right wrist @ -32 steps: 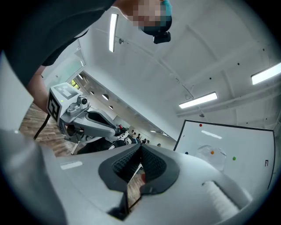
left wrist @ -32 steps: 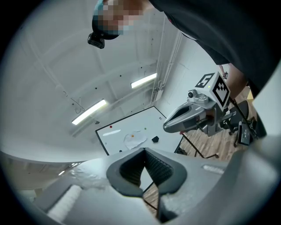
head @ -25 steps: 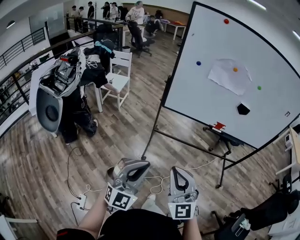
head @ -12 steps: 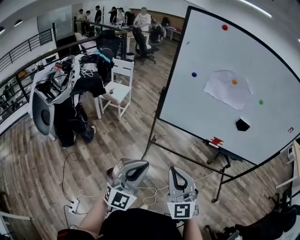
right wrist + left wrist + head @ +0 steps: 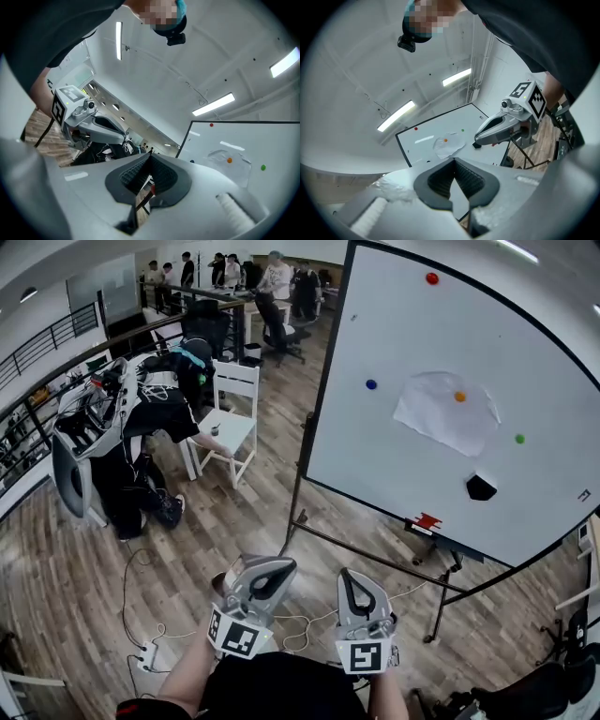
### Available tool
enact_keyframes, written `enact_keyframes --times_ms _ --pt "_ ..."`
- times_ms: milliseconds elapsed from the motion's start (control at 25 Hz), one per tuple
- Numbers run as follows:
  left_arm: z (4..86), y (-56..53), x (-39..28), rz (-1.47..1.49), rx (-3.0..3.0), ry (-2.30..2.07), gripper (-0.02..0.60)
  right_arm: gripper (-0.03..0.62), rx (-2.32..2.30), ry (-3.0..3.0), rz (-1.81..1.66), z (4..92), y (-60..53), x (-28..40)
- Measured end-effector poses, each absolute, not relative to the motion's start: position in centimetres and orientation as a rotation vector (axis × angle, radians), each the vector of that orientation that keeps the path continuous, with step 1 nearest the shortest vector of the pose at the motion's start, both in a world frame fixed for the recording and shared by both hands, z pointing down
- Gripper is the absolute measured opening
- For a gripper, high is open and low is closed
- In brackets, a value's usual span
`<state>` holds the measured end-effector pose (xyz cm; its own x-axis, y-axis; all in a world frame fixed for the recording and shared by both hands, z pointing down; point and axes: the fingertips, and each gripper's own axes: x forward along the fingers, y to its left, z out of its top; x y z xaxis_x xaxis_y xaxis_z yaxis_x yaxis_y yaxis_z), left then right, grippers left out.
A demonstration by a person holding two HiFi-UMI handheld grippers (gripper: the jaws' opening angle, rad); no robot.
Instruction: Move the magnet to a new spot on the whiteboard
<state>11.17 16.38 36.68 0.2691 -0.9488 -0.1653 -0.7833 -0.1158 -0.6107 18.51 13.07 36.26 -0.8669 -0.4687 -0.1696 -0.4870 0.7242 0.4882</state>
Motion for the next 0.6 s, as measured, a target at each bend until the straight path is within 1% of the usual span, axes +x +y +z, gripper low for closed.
enact_keyframes --times_ms 240,600 --pt "37.1 13.6 11.2 -0.301 -1.985 1.524 0.002 0.003 -0.841 2.877 0.873 36.9 11.3 18.6" --pt "37.9 7.2 11.1 -0.285 -2.052 1.419 0.002 0.003 -1.004 2.841 0.879 37.3 5.6 19.0"
